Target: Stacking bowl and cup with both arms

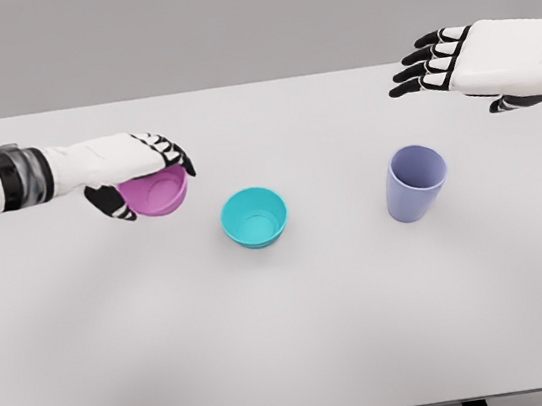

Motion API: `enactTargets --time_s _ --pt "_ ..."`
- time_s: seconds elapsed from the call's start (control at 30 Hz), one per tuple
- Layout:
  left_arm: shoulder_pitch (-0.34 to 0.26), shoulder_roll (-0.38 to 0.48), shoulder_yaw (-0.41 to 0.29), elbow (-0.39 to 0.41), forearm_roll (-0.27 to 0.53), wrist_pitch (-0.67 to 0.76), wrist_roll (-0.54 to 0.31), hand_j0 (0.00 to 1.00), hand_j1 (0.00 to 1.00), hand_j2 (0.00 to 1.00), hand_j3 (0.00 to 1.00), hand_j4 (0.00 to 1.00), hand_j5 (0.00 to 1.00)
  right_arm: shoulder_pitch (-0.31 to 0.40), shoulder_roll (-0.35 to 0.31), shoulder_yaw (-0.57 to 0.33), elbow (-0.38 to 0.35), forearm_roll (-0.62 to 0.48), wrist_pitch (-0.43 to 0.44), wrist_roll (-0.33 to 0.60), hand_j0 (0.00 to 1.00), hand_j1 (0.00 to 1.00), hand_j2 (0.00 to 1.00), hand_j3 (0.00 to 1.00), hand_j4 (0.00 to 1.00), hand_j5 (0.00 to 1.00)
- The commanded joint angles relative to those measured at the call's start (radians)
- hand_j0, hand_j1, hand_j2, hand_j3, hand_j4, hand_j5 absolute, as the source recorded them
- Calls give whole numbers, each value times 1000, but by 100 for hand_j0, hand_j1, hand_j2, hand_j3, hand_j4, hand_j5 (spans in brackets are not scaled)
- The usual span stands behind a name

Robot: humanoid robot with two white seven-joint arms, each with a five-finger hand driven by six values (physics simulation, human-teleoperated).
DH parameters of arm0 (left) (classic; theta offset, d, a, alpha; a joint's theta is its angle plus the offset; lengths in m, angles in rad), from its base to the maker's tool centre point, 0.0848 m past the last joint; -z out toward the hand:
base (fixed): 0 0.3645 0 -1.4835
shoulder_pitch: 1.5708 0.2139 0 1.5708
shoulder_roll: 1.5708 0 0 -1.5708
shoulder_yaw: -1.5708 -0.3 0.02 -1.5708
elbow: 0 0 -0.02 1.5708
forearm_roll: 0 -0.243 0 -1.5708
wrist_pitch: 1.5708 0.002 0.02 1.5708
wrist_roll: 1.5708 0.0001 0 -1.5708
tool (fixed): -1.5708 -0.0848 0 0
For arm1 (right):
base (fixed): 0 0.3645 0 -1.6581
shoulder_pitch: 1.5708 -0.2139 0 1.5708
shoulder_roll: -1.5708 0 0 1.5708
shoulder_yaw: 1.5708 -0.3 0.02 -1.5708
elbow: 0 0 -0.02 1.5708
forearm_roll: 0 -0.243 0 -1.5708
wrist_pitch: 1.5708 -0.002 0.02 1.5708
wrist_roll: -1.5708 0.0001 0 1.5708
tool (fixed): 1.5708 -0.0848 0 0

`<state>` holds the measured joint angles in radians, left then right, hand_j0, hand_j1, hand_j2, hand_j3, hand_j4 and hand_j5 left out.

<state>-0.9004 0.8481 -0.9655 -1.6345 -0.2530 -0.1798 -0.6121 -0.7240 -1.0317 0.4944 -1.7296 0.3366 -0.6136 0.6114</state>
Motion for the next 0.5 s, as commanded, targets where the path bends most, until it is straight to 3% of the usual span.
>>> enactTargets --time_s 0.0,0.27,0.47 --pt "0 0 2 -24 1 -12 1 61 61 61 61 61 61 0 -1 0 1 -4 3 0 100 100 100 100 100 100" --pt "-3 -9 -1 -88 1 -39 1 61 61 61 61 61 61 0 -1 0 1 -4 3 0 100 100 100 100 100 100" --pt "-6 -37 -1 -90 -5 -90 1 62 62 62 62 62 62 0 -1 0 1 -4 3 0 100 100 100 100 100 100"
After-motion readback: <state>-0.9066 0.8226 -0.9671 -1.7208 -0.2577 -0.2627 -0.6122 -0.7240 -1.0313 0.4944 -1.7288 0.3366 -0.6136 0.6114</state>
